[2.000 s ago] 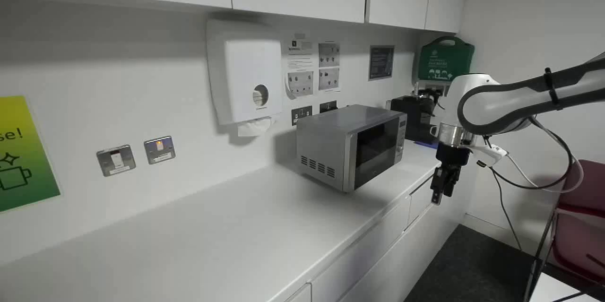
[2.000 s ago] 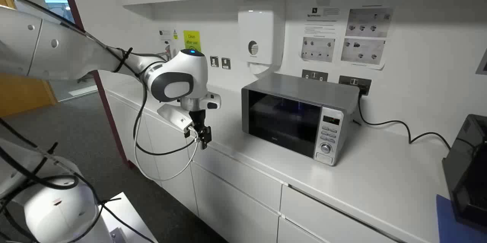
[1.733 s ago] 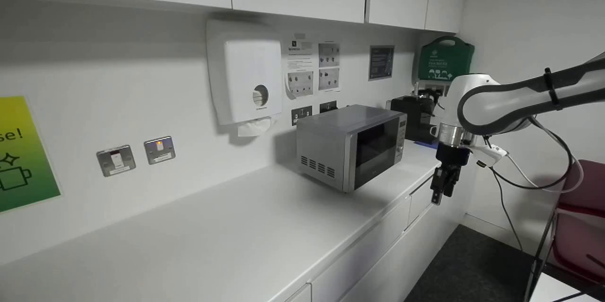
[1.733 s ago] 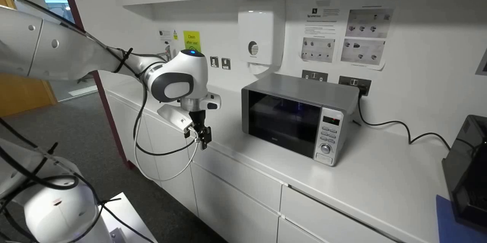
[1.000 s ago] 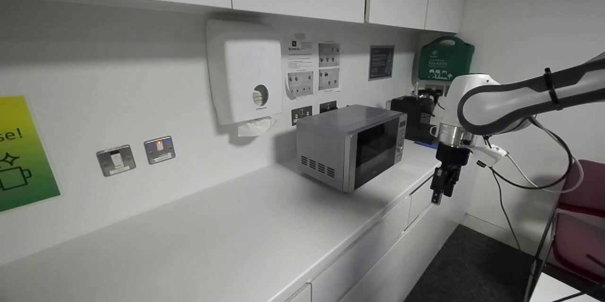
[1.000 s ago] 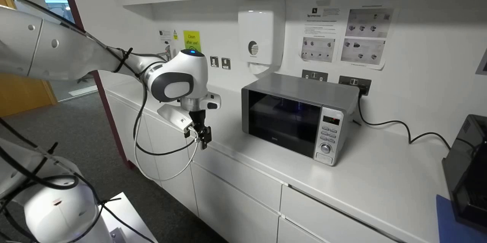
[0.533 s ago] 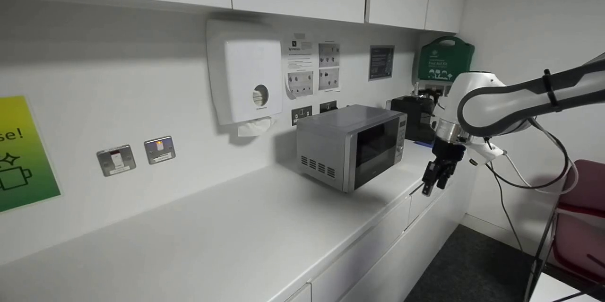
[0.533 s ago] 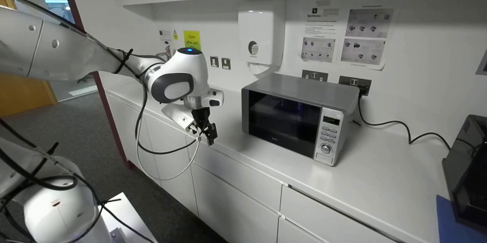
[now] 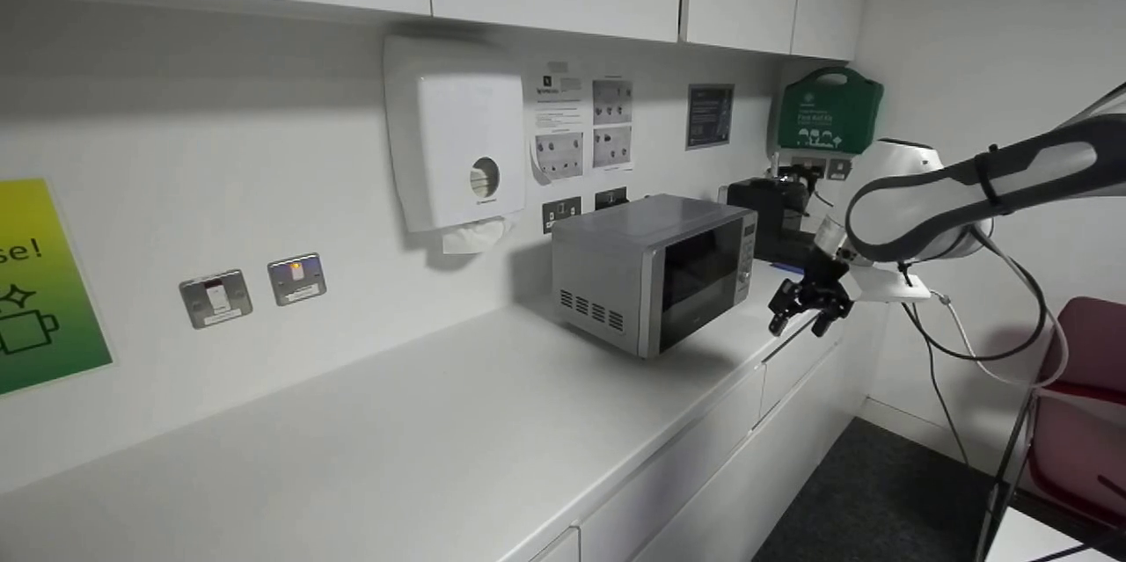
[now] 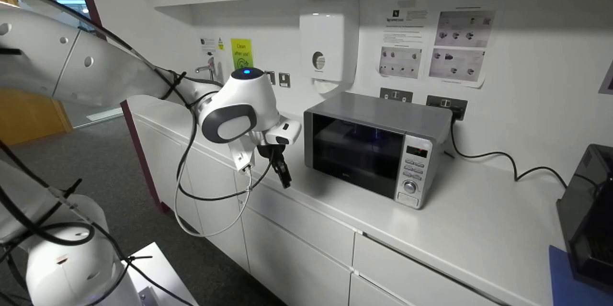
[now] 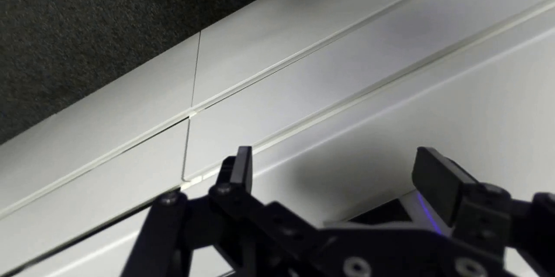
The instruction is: Push the top right button on the microwave
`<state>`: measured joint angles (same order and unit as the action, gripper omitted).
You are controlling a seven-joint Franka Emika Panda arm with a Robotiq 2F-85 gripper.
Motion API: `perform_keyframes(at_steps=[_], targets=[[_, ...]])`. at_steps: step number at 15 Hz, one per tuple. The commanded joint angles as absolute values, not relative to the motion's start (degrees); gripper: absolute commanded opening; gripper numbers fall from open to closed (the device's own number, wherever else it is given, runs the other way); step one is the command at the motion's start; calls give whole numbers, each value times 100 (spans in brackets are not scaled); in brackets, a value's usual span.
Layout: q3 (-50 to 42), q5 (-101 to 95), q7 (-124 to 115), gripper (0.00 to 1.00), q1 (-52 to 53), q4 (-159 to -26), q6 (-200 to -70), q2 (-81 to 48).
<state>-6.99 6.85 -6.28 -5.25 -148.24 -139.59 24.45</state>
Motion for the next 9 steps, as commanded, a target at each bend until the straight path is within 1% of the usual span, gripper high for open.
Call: perform_keyframes(at_steps=[1,7,9], targets=[[-842,1231,-1023,100,-661,-14570,-14059,2259],[-1260,2247,-1222,100,-823,-14171,-14260,2238],[-1370,2444,-1322,100,-946,-14064,-14510,2159]])
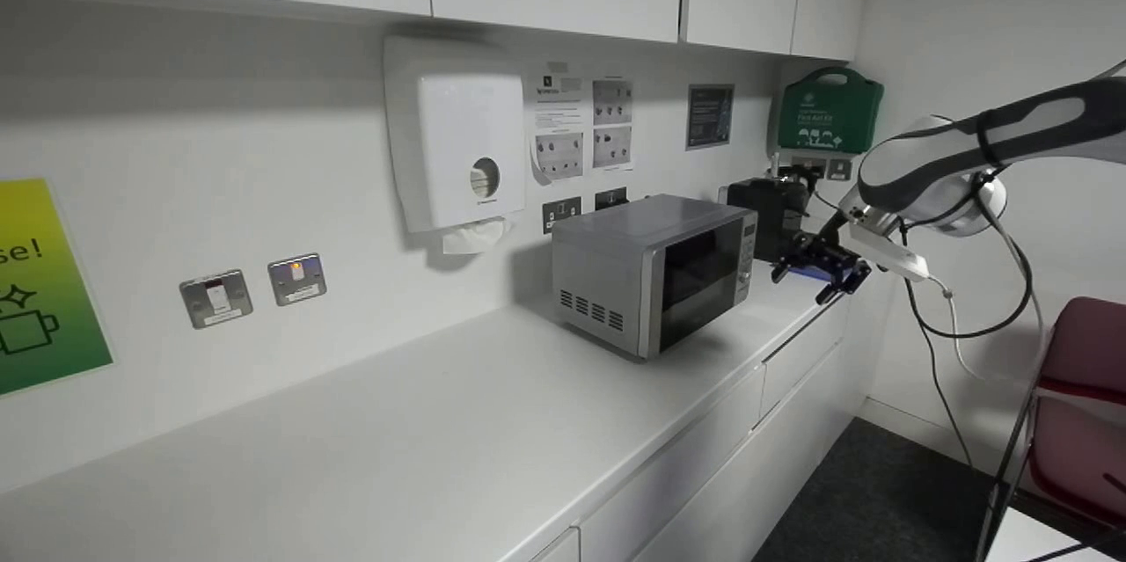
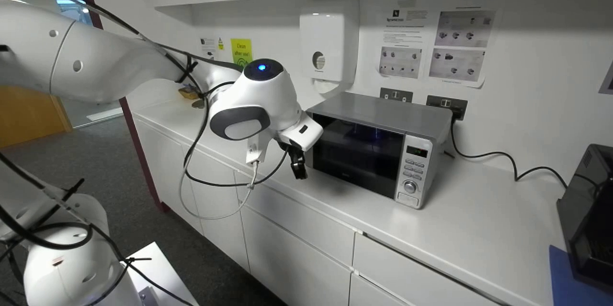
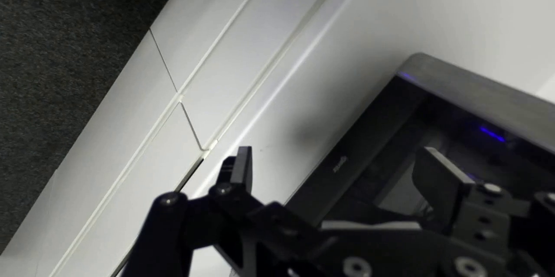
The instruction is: Push the top right button on the microwave
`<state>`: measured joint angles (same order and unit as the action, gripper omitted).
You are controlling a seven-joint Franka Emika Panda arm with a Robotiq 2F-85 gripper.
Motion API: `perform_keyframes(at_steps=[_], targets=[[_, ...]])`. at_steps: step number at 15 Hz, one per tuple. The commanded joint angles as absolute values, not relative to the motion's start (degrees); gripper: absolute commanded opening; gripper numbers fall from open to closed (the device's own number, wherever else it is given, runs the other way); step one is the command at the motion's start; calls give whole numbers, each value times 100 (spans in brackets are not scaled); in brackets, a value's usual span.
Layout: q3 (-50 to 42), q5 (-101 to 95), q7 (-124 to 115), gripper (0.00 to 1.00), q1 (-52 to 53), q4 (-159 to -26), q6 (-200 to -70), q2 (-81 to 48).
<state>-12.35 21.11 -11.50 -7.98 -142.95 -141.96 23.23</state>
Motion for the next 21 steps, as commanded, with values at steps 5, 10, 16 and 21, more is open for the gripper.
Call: perform_keyframes(at_steps=[5,10,16,21], targets=[[-1798,3051,-1224,100,-1000,-13823,-14734,2018],[-1928,3542,-571,100,-975,-13859,-14530,2071],[-1913,3597,-468,100,-984,-13863,-14506,2042],[-2103,3708,-432,100,-1045,-13585,-14476,1780]])
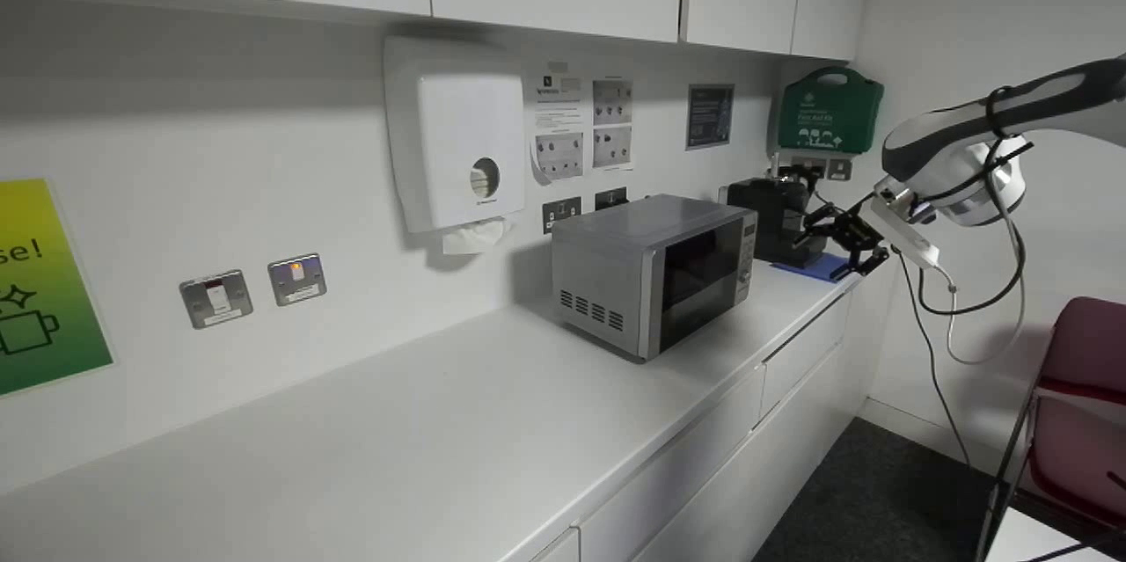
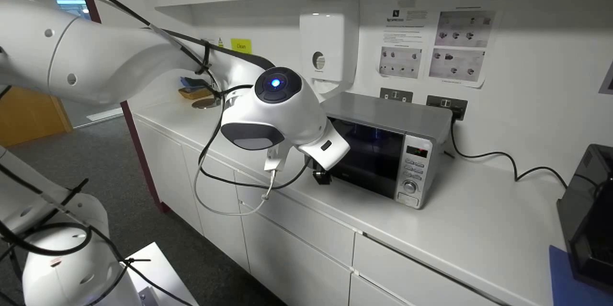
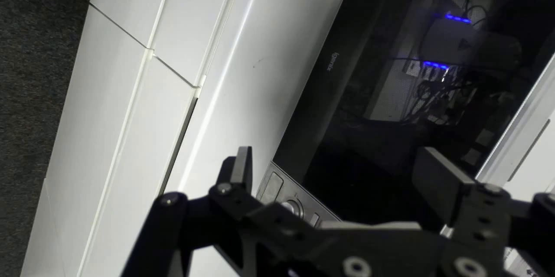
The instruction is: Push the top right button on the microwave
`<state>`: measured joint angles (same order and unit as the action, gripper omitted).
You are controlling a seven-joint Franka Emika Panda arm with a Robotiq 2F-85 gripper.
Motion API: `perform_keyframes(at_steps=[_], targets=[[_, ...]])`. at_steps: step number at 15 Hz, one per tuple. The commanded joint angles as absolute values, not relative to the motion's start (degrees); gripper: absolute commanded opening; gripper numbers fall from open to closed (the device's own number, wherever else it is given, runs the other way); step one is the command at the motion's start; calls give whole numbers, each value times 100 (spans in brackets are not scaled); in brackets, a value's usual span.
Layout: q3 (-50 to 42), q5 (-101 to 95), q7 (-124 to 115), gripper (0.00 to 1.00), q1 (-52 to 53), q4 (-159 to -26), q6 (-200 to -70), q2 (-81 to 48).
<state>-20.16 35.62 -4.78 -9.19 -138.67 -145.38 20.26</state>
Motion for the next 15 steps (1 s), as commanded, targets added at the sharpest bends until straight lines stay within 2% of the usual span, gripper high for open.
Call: perform_keyframes(at_steps=[1,5,9,10,11,15], targets=[[-2198,3904,-464,100,-1031,-13450,-14516,1645],[-2310,4365,-996,100,-1248,-12975,-14392,1209],[-2334,5474,-679,100,-1236,-12523,-14865,739],[-2315,5850,-539,92,-1222,-12369,-15011,572],[-2287,6178,-415,72,-1236,-12236,-15104,434],[-2386,7364,213,40,-1103,-11655,-15347,-207]])
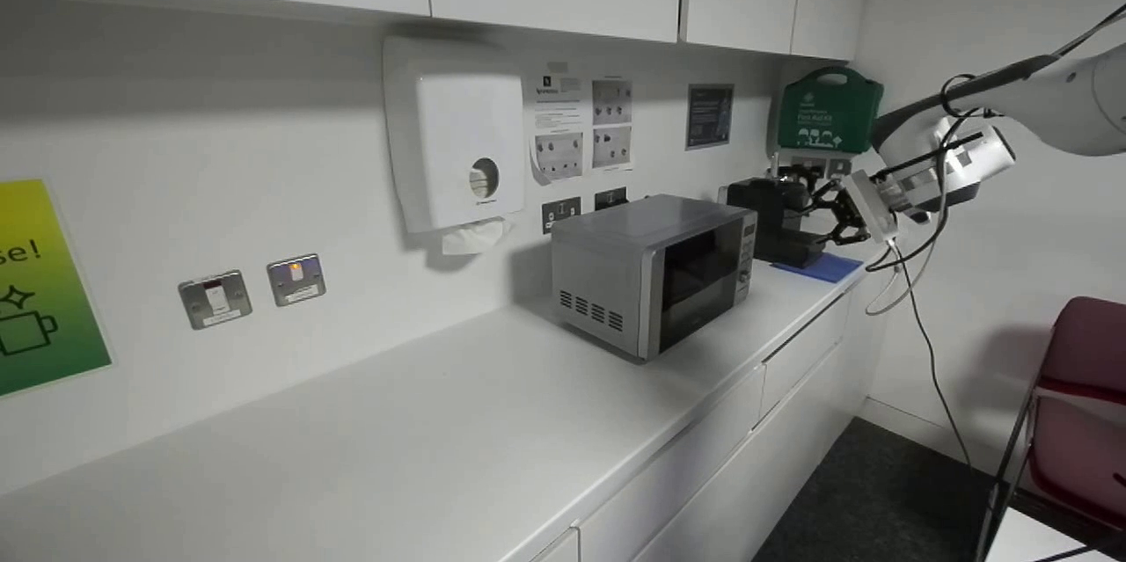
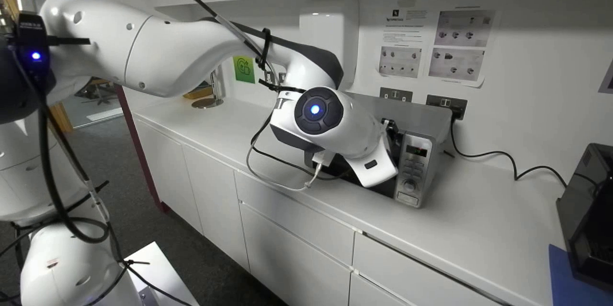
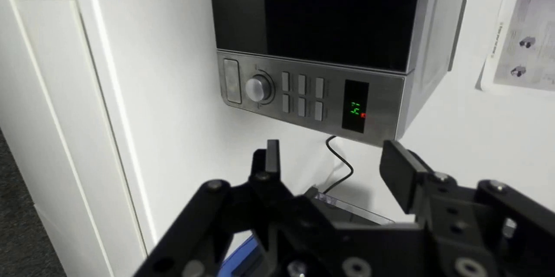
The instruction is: Push the top right button on the microwave
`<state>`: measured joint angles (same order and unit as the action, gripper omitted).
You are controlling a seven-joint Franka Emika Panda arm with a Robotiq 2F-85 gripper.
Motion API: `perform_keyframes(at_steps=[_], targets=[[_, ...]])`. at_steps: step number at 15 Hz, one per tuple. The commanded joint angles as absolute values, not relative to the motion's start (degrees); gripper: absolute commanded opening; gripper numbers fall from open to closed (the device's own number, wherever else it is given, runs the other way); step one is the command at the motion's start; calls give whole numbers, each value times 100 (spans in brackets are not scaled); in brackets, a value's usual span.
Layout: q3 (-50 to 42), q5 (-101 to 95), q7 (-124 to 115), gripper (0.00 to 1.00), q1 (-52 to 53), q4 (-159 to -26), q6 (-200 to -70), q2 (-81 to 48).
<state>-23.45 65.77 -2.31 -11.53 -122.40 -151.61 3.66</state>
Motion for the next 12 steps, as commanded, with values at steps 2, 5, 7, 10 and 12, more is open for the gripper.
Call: perform_keyframes(at_steps=[2,5,7,10,12], targets=[[-2352,7842,466,25,-1144,-11333,-15426,-644],[-2309,8304,718,1,-1187,-11015,-15394,-1099],[-2290,8476,888,0,-1194,-10876,-15333,-1289],[-2261,8596,983,0,-1184,-10698,-15300,-1495],[-2243,8618,959,0,-1178,-10577,-15312,-1601]])
